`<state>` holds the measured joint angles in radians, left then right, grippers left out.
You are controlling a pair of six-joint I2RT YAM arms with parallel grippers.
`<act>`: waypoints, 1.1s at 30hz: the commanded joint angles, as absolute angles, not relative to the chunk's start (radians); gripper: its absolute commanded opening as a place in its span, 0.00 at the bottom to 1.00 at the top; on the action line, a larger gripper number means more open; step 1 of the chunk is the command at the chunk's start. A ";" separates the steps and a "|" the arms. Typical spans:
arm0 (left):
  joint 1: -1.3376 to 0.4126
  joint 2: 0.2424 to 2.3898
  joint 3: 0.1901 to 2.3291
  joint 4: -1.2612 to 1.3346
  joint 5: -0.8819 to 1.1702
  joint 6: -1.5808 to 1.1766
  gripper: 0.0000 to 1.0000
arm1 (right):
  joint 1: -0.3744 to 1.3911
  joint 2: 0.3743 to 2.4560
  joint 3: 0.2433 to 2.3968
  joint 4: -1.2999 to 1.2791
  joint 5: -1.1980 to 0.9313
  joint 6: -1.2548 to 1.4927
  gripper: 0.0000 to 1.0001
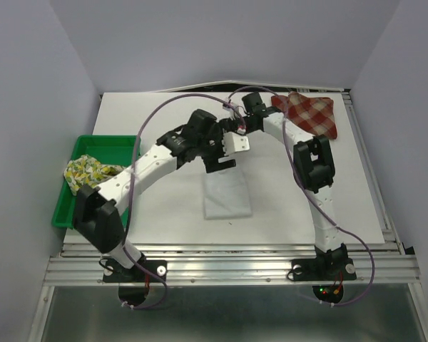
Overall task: Fold and stack the skirts
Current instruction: Fold the skirt, then neatly place the folded skirt to the corner
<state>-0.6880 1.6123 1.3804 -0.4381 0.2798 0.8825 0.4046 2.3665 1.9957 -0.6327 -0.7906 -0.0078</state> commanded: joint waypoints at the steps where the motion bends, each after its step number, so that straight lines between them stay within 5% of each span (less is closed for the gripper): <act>1: -0.609 1.442 1.390 -0.390 0.290 0.568 0.99 | 0.351 2.284 2.079 -0.583 -0.611 0.066 0.79; 8: -0.385 1.332 1.324 -0.305 0.362 0.131 0.99 | 0.368 1.924 1.794 -0.515 -0.433 0.202 0.82; 13: -0.353 1.350 1.304 -0.325 0.377 0.118 0.98 | 0.471 1.740 1.513 -0.474 -0.520 0.258 0.77; 19: -0.350 1.336 1.151 -0.243 0.523 -0.018 0.82 | 0.540 1.695 1.215 -0.358 -0.577 0.331 0.75; 21: -0.377 1.321 1.068 -0.194 0.544 -0.070 0.68 | 0.540 1.649 1.178 -0.362 -0.505 0.342 0.77; 26: -0.477 1.334 0.901 -0.082 0.589 -0.207 0.65 | 0.540 1.493 1.094 -0.385 -0.270 0.443 0.83; 33: -0.496 1.557 0.946 -0.032 0.634 -0.238 0.59 | 0.529 1.499 0.939 -0.324 -0.261 0.521 0.89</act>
